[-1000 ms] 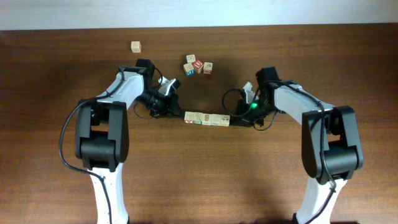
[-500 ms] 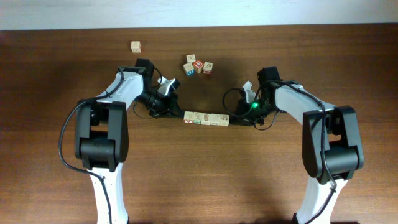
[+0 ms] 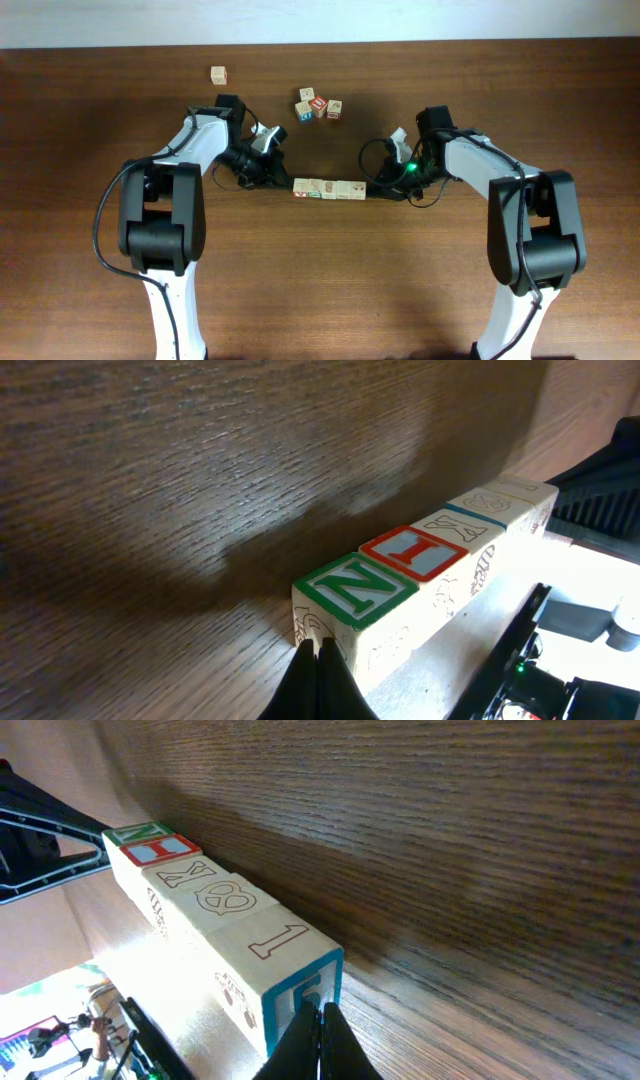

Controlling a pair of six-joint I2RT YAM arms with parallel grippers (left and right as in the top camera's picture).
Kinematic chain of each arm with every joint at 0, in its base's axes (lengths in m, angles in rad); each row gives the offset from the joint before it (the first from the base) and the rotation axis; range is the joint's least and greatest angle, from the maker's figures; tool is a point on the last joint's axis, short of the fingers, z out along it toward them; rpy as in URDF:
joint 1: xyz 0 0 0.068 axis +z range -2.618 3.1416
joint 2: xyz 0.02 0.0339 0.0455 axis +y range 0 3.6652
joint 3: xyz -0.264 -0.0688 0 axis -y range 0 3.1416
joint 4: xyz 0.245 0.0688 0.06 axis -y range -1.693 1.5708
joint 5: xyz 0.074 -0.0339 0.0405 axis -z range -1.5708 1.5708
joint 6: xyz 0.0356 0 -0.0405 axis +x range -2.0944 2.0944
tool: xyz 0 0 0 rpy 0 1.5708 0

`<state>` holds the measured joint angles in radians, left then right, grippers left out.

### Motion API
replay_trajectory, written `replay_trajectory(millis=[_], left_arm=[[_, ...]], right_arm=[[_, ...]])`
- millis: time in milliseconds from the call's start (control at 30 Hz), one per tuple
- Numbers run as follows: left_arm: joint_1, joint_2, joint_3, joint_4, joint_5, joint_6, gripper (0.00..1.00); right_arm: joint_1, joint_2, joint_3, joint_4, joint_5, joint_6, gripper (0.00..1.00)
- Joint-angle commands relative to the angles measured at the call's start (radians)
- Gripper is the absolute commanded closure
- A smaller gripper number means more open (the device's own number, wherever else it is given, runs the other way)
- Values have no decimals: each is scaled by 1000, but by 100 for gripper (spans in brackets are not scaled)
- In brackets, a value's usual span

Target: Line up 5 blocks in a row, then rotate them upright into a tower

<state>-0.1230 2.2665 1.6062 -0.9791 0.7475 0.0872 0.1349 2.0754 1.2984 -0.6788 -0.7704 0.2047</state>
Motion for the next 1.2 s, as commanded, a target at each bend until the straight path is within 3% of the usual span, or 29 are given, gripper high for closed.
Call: replay_trajectory(millis=[0, 1167], left_arm=[[-6, 6, -4, -2, 24, 22, 100], [-6, 6, -4, -3, 24, 19, 100]], right_arm=[[2, 7, -3, 6, -80, -14, 95], [140, -6, 186, -108, -14, -3, 95]])
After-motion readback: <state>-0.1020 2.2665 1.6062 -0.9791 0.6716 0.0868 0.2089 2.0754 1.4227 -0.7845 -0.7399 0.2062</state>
